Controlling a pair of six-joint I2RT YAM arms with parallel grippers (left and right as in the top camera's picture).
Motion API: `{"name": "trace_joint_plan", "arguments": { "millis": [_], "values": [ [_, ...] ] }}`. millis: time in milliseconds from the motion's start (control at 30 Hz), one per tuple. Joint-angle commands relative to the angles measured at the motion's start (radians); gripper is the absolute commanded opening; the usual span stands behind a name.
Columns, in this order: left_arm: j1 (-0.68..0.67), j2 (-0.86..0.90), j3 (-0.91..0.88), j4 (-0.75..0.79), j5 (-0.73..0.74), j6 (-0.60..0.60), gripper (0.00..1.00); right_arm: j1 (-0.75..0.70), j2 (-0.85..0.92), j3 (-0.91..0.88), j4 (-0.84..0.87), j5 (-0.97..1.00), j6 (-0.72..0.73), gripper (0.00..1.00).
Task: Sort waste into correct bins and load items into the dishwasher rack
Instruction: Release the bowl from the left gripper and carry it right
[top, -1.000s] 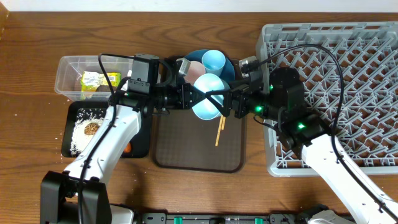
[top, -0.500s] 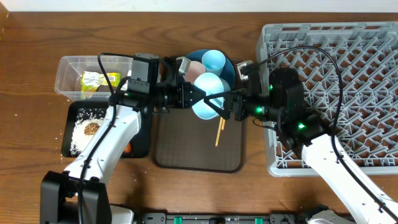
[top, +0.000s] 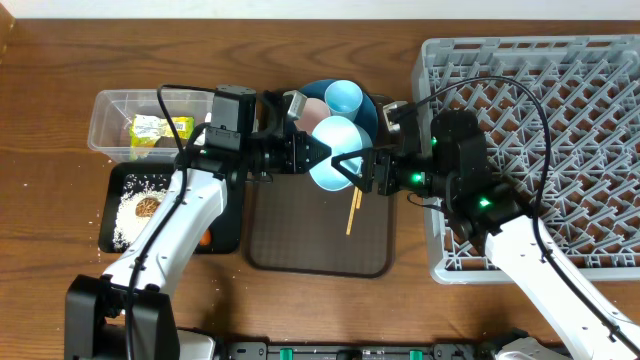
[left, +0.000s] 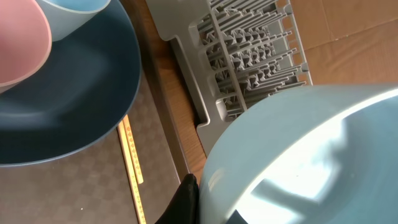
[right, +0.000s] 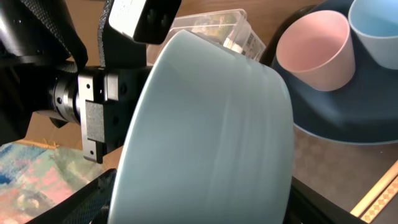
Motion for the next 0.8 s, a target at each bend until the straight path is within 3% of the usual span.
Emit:
{"name": "trace_joint_plan", "arguments": {
  "millis": [0,100,767],
  "values": [
    [0.002,-0.011,0.014,0.005,-0.005,-0.002,0.06,0.008,0.002,0.013,-0.001,0.020,-0.010,0.67],
    [0.002,-0.011,0.014,0.005,-0.005,-0.002,0.06,0.008,0.002,0.013,-0.001,0.020,-0.010,0.60],
    [0.002,-0.011,0.014,0.005,-0.005,-0.002,0.13,0.008,0.002,0.013,-0.001,0.027,-0.021,0.51]
  ]
}}
